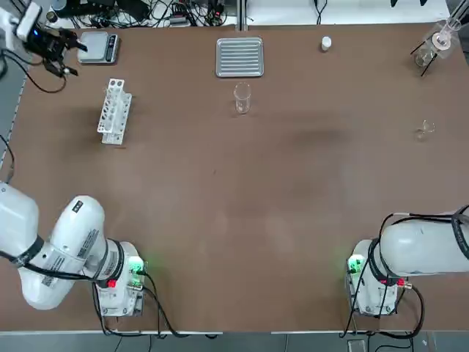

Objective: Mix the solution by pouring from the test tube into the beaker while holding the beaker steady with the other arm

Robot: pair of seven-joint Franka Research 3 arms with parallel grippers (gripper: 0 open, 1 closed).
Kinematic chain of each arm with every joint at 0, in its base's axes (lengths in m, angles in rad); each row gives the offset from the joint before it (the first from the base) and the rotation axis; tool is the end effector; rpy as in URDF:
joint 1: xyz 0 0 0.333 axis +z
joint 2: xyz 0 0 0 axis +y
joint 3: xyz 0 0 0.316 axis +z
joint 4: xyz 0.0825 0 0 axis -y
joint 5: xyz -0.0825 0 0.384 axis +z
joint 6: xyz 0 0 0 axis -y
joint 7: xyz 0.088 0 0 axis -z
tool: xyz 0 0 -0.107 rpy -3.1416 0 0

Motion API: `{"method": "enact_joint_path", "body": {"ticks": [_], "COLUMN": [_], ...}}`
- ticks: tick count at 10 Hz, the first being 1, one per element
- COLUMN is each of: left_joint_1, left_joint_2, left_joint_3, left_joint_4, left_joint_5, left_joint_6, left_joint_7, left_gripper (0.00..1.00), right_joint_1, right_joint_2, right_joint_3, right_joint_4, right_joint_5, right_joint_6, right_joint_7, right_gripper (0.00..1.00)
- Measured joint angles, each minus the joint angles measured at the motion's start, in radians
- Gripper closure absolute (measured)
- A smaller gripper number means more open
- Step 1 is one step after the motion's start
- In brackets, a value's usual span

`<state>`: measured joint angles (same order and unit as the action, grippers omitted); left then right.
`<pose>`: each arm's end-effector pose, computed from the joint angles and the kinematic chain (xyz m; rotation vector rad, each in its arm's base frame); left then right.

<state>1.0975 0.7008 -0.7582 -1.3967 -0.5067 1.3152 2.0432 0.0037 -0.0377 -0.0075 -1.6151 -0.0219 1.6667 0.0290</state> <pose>0.5844 0.2554 0.3947 1.3899 -1.5826 0.8509 0.5522 -0.0043 0.6331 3.1176 -0.0494 0.1397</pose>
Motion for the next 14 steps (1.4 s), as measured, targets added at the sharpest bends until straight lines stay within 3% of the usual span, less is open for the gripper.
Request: {"method": "enact_joint_path", "body": {"ticks": [3,6,10,14], "left_joint_1": [-0.01,-0.038,-0.149,-0.266], "left_joint_2": [-0.214,-0.359,-0.496,-0.601], "left_joint_3": [-0.002,-0.011,-0.026,-0.077], "left_joint_4": [-0.01,-0.044,-0.043,0.002], "left_joint_5": [0.0,0.006,0.135,0.357], "left_joint_6": [0.025,0.081,0.129,0.149], "left_joint_7": [-0.199,-0.378,-0.797,-1.149], "left_gripper": [0.01,0.01,0.01,0.01], "right_joint_1": [0.001,0.001,0.001,0.001], "right_joint_2": [0.0,0.001,0.003,0.003], "right_joint_3": [0.002,0.003,0.002,0.003], "right_joint_4": [-0.003,-0.005,-0.022,-0.022], "right_joint_5": [0.0,0.0,0.0,0.0], "right_joint_6": [0.024,0.03,0.045,0.045], "right_joint_7": [0.0,0.0,0.001,0.001], "right_gripper": [0.0,0.0,0.0,0.0]}}
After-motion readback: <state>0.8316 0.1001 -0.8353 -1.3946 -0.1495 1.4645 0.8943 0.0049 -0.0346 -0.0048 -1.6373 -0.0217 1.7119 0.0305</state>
